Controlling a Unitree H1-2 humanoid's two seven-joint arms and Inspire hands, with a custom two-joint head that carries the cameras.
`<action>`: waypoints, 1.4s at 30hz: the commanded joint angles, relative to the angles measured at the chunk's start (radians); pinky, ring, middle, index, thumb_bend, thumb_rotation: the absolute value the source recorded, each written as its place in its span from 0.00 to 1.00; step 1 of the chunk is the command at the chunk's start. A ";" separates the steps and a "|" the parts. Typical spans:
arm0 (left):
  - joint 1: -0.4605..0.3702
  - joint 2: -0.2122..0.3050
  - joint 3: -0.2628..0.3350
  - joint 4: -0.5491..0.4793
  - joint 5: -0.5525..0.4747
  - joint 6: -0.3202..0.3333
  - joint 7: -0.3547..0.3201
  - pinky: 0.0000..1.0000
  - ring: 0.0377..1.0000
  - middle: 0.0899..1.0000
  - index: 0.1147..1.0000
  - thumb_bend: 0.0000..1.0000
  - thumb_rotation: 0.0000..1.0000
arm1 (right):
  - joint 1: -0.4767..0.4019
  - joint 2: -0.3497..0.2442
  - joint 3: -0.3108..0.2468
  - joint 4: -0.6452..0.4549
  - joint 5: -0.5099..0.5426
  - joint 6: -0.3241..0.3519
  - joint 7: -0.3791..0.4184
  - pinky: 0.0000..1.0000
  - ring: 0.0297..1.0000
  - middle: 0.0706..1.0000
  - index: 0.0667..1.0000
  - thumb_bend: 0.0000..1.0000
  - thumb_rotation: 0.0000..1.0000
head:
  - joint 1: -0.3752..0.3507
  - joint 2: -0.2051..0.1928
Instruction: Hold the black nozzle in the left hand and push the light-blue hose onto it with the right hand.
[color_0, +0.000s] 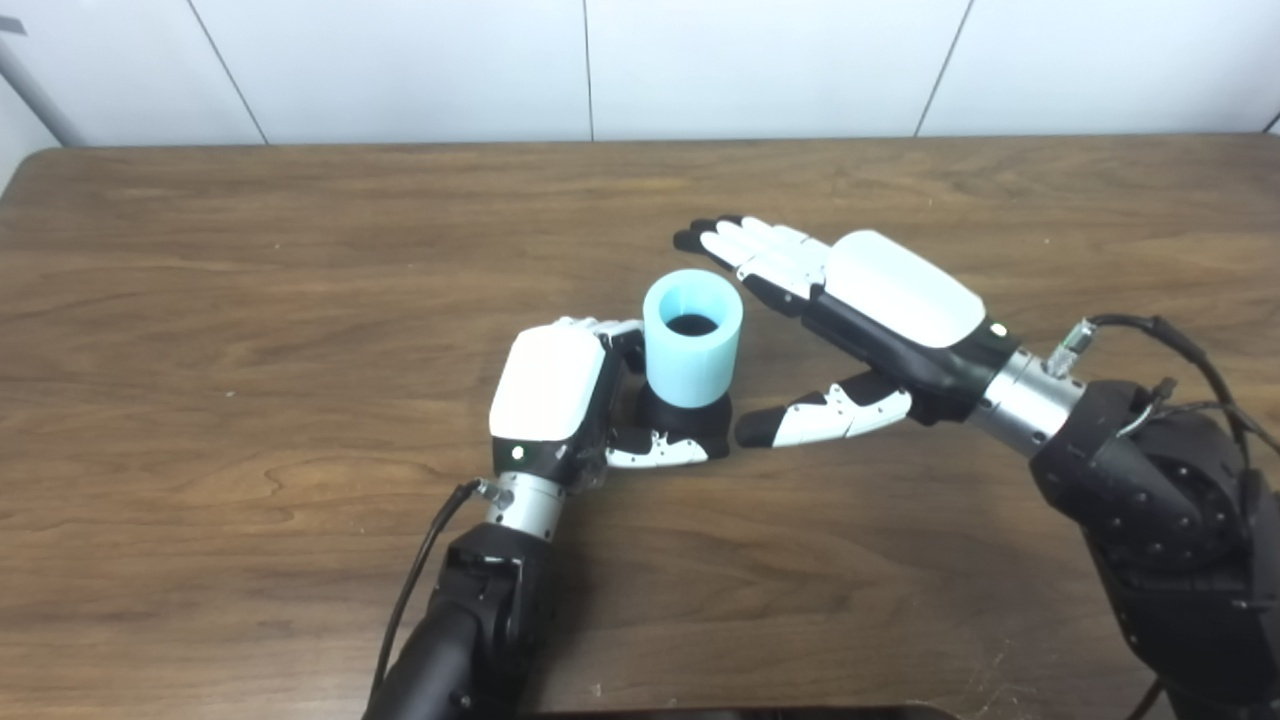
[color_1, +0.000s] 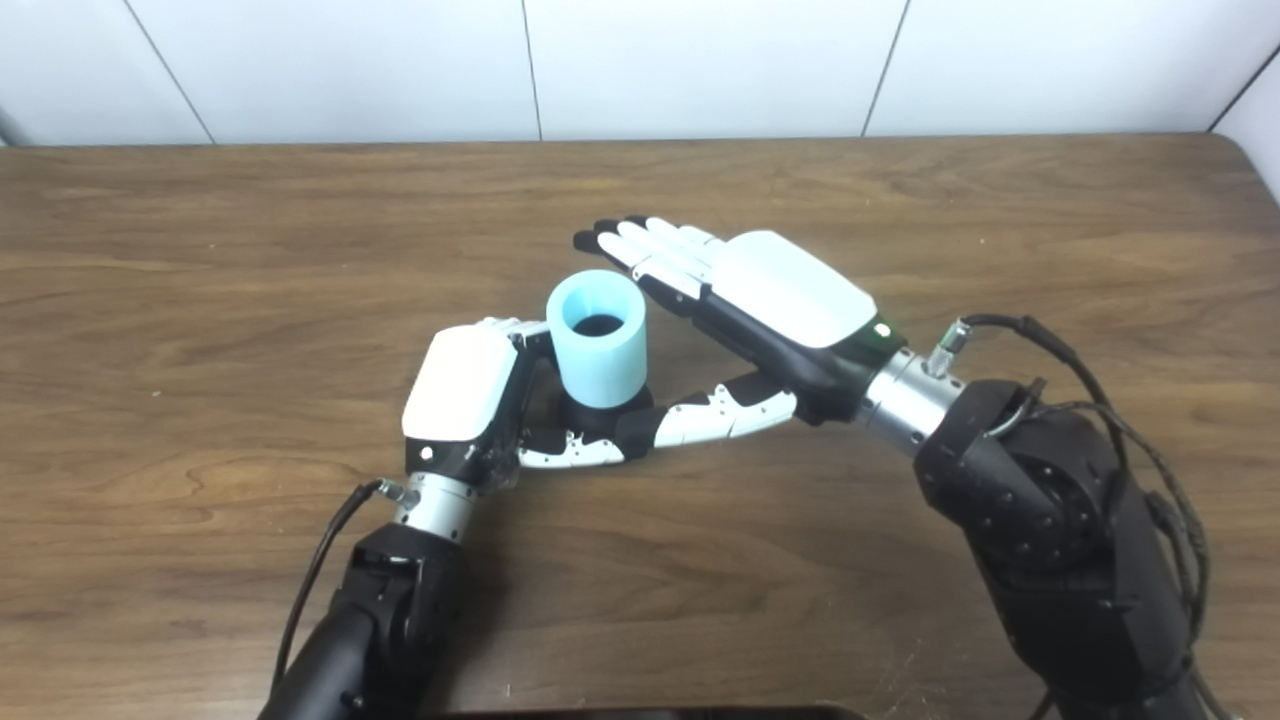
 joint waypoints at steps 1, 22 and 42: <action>-0.004 0.024 0.002 -0.001 0.036 0.018 -0.036 0.84 0.73 0.70 0.68 0.89 0.22 | -0.005 -0.006 -0.015 -0.002 0.009 -0.009 -0.038 0.94 1.00 1.00 1.00 0.55 1.00 | 0.004 0.001; -0.053 0.064 0.073 -0.168 0.055 0.021 -0.208 0.88 0.84 0.81 0.80 1.00 0.35 | 0.005 0.004 -0.006 0.046 -0.023 -0.010 -0.096 0.98 1.00 1.00 1.00 0.57 1.00 | 0.034 -0.011; -0.071 0.179 0.320 -0.400 -0.190 0.046 -0.466 0.96 0.92 0.91 0.91 1.00 0.40 | 0.083 0.040 -0.086 0.099 0.016 0.048 -0.191 0.91 0.96 0.97 0.98 0.51 1.00 | 0.017 -0.028</action>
